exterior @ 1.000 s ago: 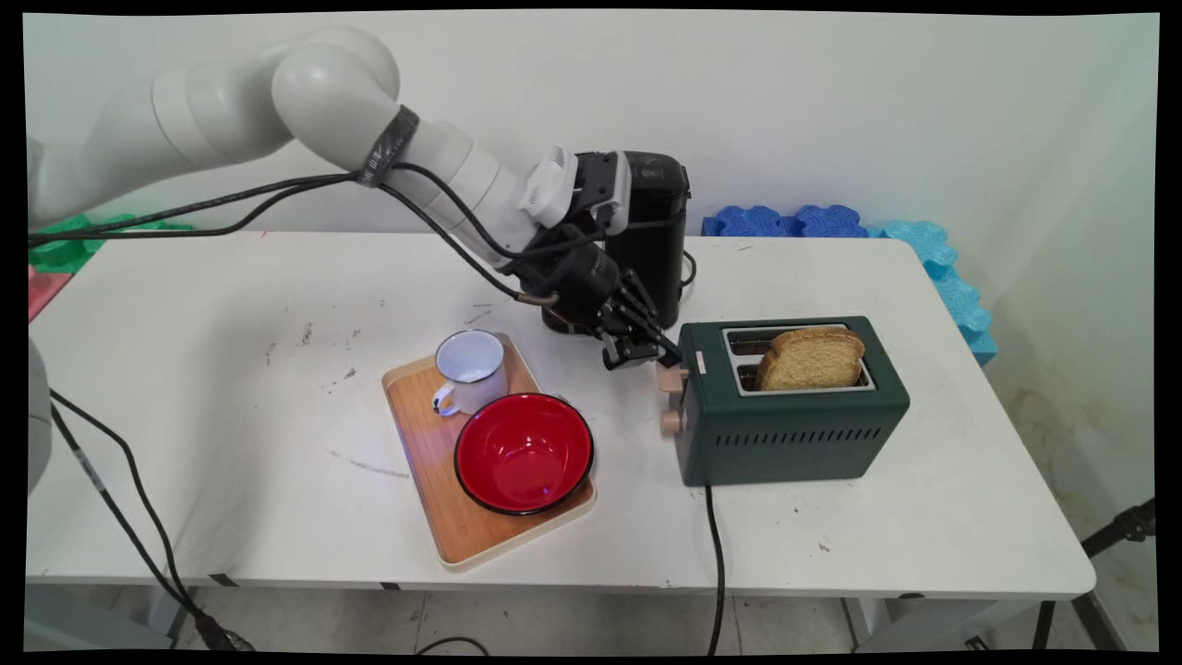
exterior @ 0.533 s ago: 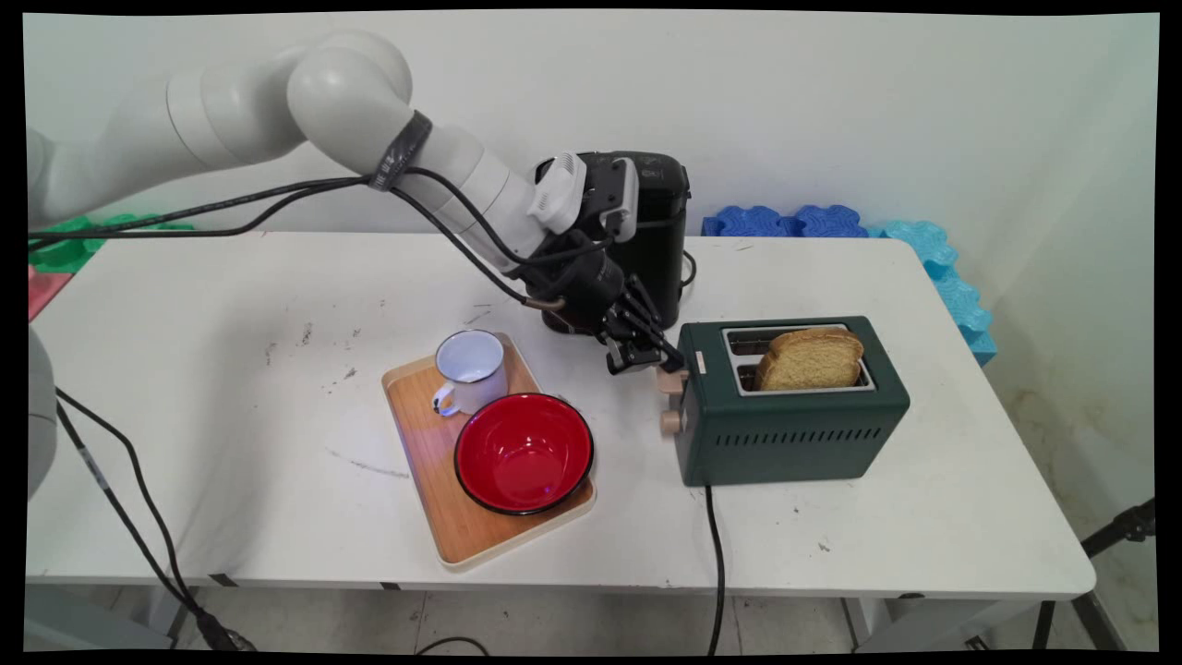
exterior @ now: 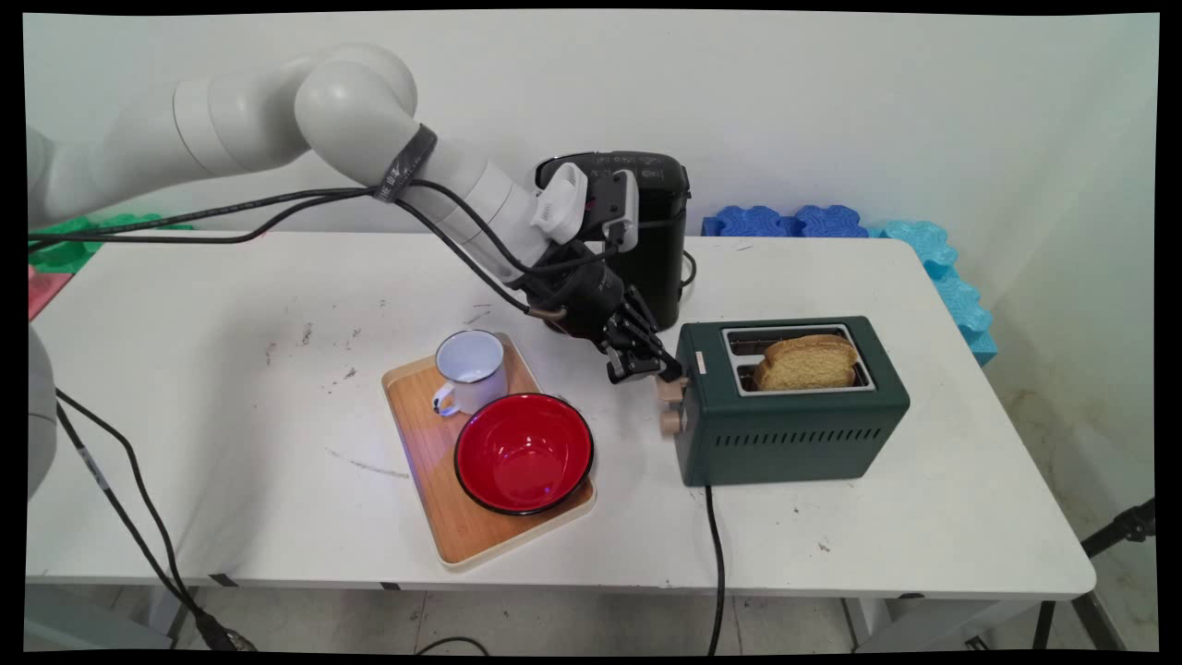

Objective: Press the toaster switch

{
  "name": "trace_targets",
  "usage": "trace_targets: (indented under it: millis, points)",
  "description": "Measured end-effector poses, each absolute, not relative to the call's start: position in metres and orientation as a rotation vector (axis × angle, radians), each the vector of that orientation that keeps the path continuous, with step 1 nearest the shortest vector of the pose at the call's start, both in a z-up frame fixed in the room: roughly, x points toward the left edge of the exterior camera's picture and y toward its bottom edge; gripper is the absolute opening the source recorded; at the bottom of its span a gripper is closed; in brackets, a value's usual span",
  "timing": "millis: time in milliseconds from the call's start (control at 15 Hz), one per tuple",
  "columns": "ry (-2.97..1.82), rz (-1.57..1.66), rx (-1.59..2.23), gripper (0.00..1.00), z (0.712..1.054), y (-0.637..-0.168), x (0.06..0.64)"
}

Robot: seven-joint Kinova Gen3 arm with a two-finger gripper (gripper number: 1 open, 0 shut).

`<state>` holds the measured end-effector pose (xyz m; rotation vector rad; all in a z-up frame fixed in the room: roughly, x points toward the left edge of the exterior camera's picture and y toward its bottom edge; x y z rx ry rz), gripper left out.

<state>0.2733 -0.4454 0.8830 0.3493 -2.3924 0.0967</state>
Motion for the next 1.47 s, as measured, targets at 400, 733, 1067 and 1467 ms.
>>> trace_targets:
  millis: [400,733,1067,1467]
  points:
    - [-2.389,0.088,0.382,0.00,0.874,-0.443,0.274]
    - [-2.385,0.087,0.404,0.00,0.865,-0.441,0.275]
    - [-2.376,0.089,0.431,0.00,0.855,-0.440,0.276]
    - [-2.358,0.089,0.455,0.00,0.846,-0.437,0.277]
